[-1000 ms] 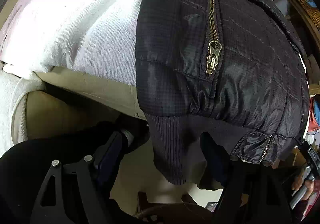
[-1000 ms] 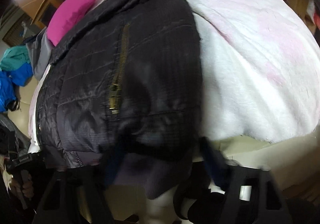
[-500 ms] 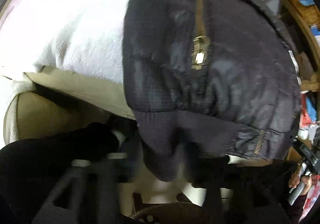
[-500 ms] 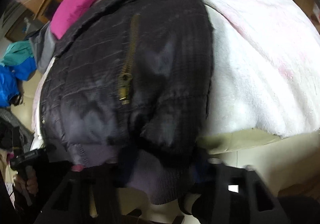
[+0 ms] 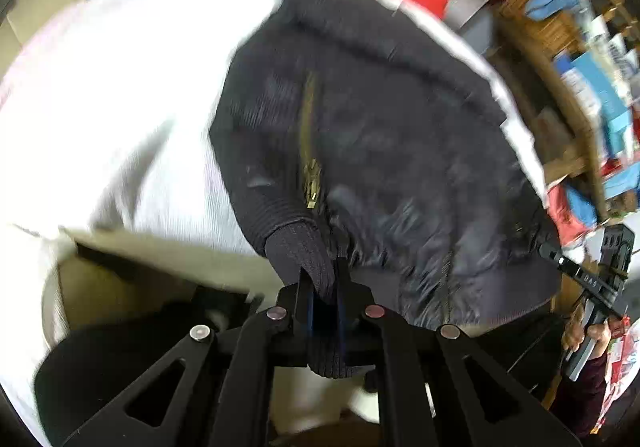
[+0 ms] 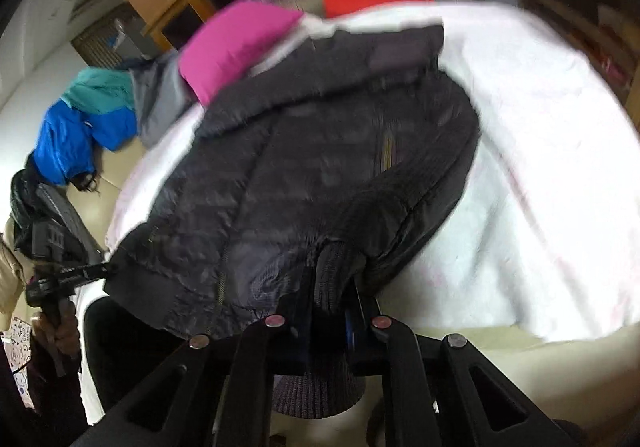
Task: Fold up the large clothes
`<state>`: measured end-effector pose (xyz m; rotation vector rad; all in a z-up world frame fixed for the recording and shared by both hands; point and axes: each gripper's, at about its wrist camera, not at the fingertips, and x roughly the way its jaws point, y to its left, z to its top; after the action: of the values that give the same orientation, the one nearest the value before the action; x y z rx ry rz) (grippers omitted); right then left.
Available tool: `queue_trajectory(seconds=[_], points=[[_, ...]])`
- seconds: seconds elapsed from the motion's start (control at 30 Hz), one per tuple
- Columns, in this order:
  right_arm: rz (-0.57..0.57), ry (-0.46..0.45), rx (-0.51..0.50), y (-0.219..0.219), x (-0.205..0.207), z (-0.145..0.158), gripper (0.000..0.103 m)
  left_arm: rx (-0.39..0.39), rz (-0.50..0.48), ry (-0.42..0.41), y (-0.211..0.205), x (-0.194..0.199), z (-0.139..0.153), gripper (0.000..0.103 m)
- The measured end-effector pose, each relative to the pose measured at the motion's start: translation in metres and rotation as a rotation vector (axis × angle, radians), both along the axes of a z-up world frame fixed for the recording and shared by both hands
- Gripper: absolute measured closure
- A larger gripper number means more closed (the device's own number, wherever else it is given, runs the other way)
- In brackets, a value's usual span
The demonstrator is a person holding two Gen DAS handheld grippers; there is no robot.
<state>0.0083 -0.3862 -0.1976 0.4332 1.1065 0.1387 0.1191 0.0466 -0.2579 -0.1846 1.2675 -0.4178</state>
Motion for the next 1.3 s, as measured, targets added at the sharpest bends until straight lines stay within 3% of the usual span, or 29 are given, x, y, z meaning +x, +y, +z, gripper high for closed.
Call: queue_trajectory(seconds=[0.1,0.13,0.17,0.23,0.27,0.33,0.37,0.4,0.43,0.47,0.57,0.7,0.83,1.0,1.13,1.3], points=[[-0.029,0.074,-0.014,0.000,-0.002,-0.029,0.082,0.063,0.022,0.082,-0.003,0.003,-0.033,0.091],[-0.046,0.091,-0.001,-0.003,-0.004,-0.034,0.072,0.083,0.037,0.118,-0.002,0.005,-0.044,0.081],[-0.055,0.107,0.031,-0.007,-0.009,-0.037,0.055,0.087,0.044,0.137,-0.002,0.005,-0.048,0.075],[-0.068,0.141,0.061,-0.010,-0.014,-0.044,0.028,0.080,0.044,0.147,-0.004,0.007,-0.054,0.052],[-0.070,0.151,0.052,-0.008,-0.014,-0.047,0.027,0.082,0.041,0.143,-0.006,0.006,-0.054,0.048],[-0.040,0.160,0.031,-0.014,-0.015,-0.052,0.033,0.083,0.022,0.135,-0.014,0.007,-0.056,0.046],[-0.026,0.173,0.000,-0.011,-0.013,-0.055,0.055,0.076,0.012,0.134,-0.019,0.007,-0.057,0.046],[-0.015,0.185,-0.031,-0.009,-0.010,-0.054,0.066,0.073,0.008,0.128,-0.023,0.007,-0.056,0.060],[-0.002,0.190,-0.044,-0.008,-0.012,-0.051,0.079,0.089,0.007,0.114,-0.022,0.006,-0.054,0.081],[0.011,0.175,-0.045,-0.008,-0.014,-0.042,0.087,0.105,0.005,0.106,-0.022,0.004,-0.052,0.088],[0.047,0.095,-0.050,0.001,-0.016,-0.005,0.089,0.041,-0.005,0.086,-0.016,0.001,-0.030,0.094],[0.049,-0.041,0.019,-0.006,-0.013,0.047,0.089,-0.062,-0.047,-0.010,-0.018,0.000,0.024,0.094],[0.004,-0.194,0.058,-0.018,0.005,0.089,0.089,-0.163,-0.049,-0.123,-0.015,0.023,0.080,0.094],[-0.100,-0.329,0.065,-0.035,0.058,0.118,0.090,-0.243,0.006,-0.217,-0.010,0.088,0.128,0.094],[-0.213,-0.413,0.066,-0.060,0.112,0.135,0.090,-0.253,0.051,-0.251,-0.013,0.150,0.135,0.094],[-0.317,-0.430,0.073,-0.084,0.206,0.132,0.090,-0.263,0.098,-0.256,-0.034,0.248,0.131,0.094]])
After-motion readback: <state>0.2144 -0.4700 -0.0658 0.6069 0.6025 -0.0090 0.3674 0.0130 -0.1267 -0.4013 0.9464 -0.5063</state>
